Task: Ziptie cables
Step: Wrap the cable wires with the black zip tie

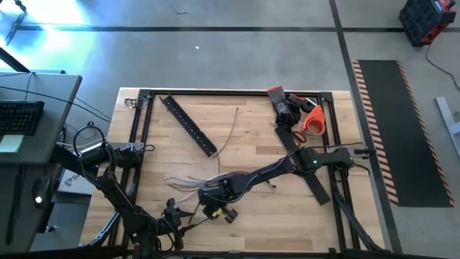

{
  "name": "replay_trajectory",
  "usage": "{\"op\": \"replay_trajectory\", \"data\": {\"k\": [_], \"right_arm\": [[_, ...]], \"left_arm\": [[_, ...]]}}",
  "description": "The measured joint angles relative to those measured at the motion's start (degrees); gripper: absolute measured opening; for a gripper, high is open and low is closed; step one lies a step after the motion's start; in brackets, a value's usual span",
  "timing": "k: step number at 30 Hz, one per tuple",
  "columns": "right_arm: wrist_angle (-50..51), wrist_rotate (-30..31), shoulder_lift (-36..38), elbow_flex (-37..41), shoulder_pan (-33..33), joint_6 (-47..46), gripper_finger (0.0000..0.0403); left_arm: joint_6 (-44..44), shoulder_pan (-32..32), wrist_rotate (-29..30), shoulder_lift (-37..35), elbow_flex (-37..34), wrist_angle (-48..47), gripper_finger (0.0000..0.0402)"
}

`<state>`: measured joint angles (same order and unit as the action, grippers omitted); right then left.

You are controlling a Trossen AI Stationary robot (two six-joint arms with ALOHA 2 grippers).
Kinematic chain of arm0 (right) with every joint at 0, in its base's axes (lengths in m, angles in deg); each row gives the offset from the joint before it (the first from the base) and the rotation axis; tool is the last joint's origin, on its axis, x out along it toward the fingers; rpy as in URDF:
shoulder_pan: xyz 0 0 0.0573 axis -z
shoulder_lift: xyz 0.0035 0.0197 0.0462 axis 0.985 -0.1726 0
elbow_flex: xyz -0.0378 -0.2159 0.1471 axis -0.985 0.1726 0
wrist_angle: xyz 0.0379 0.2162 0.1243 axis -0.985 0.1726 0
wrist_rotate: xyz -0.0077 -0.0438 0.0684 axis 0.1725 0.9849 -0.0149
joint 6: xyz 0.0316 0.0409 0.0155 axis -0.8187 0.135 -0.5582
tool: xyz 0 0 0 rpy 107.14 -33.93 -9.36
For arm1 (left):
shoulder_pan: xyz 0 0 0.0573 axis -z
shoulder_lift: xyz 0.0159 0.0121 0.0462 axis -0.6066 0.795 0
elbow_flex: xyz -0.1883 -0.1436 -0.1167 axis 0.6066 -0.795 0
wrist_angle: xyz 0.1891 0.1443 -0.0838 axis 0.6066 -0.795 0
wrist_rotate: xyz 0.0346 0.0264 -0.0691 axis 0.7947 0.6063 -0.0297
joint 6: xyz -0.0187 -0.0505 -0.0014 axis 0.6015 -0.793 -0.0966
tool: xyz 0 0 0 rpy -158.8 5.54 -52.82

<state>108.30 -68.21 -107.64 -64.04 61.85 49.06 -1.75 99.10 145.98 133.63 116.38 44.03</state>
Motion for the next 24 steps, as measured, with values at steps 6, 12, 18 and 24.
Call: {"op": "replay_trajectory", "data": {"k": [6, 12, 18, 24], "right_arm": [[-24.90, 0.14, 12.71, 22.92, 1.57, -3.05, 0.0000], [-60.89, -1.97, 17.49, 42.60, 3.70, -12.02, 0.0000], [-80.29, -3.15, 17.81, 50.36, 4.85, -18.66, 0.0000], [-83.07, -3.85, 19.41, 52.50, 4.63, -20.50, 0.0000]], "left_arm": [[2.05, -0.80, 4.50, 0.16, 0.00, -0.36, 0.0156], [4.23, -4.41, 3.67, 1.64, 0.00, -0.85, 0.0159], [8.05, -8.45, 0.38, 2.77, -0.04, -1.16, 0.0177], [13.49, -12.69, -7.48, 2.76, -0.04, -0.41, 0.0188]]}}
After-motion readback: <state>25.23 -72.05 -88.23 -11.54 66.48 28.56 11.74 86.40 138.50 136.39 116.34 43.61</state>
